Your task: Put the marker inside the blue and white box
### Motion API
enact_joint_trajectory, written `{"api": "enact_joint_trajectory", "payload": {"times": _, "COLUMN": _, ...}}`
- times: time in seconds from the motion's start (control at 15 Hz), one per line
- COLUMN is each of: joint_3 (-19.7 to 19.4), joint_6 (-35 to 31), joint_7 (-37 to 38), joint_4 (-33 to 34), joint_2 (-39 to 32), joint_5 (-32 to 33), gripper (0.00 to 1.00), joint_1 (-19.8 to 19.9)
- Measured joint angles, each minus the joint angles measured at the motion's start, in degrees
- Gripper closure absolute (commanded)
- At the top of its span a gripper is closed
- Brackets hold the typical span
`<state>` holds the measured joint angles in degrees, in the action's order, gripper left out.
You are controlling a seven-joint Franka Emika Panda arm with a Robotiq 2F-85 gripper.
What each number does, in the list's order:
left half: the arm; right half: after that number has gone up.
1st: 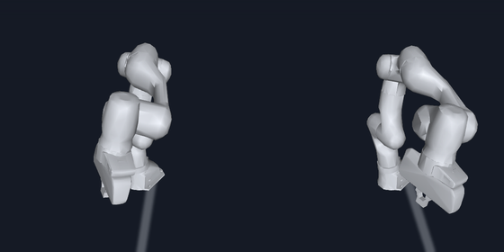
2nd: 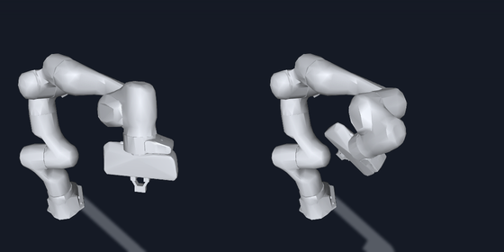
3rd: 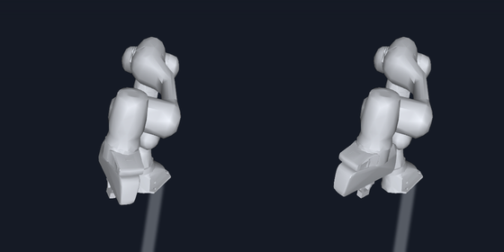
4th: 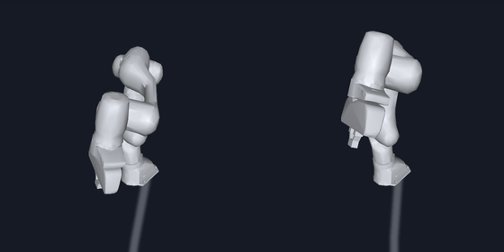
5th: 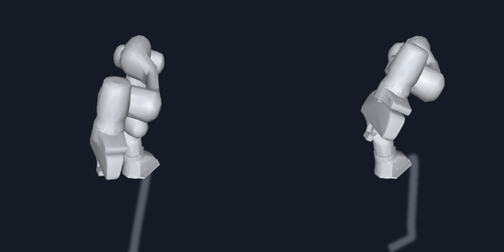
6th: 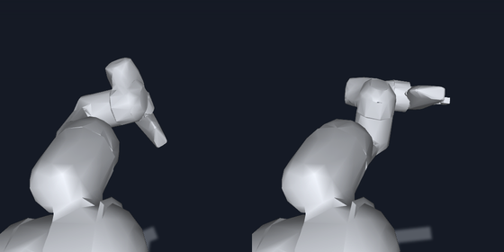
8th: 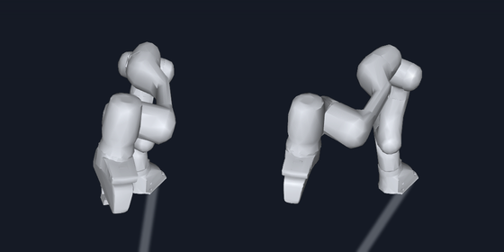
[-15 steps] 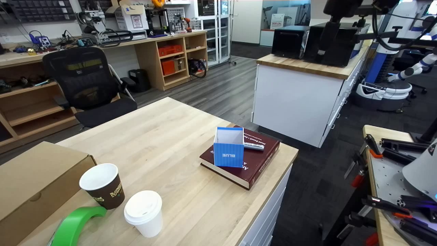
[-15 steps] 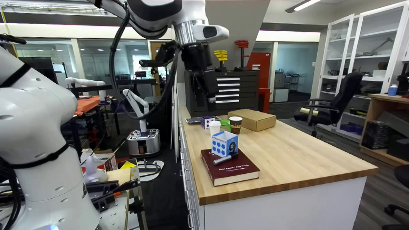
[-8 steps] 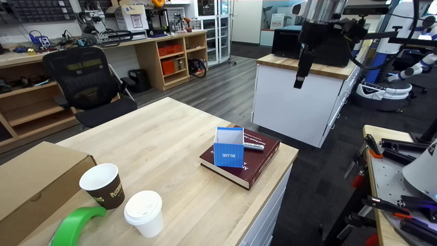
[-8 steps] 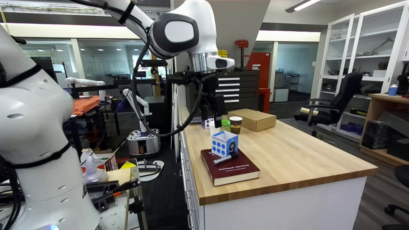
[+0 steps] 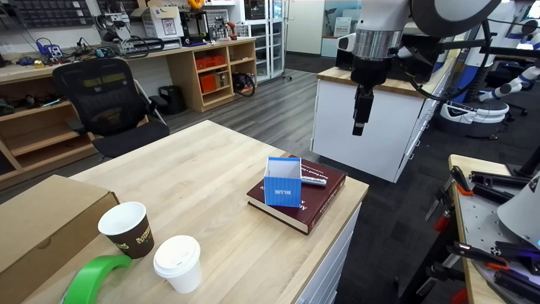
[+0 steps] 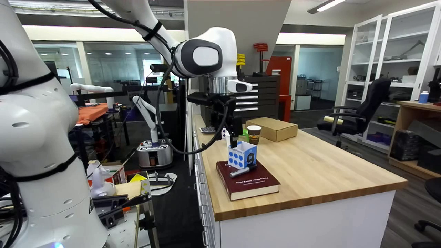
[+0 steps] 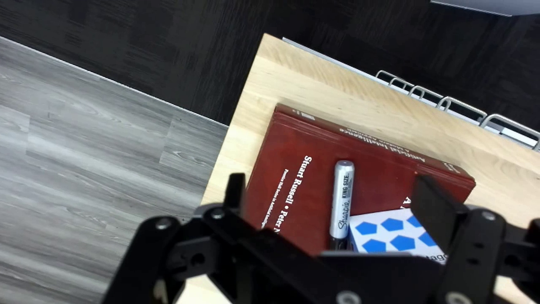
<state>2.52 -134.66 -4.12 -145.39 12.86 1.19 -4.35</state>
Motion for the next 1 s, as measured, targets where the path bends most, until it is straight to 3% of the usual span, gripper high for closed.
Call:
{"api": "enact_joint_trajectory", "payload": {"times": 0.33, "joint_3": 1.90, "joint_6": -0.32, "joint_7": 0.05, "joint_4": 1.69, "joint_2": -3.78, "joint_5": 0.25, "gripper": 0.00, "joint_1": -0.16}}
{"api": "enact_joint_trajectory", "payload": {"times": 1.0, "joint_3": 2.00, "joint_6": -1.86, "joint_7": 0.71, "joint_4": 1.80, "joint_2": -4.95, "joint_5": 0.07, "gripper": 0.00, "joint_1": -0.13}}
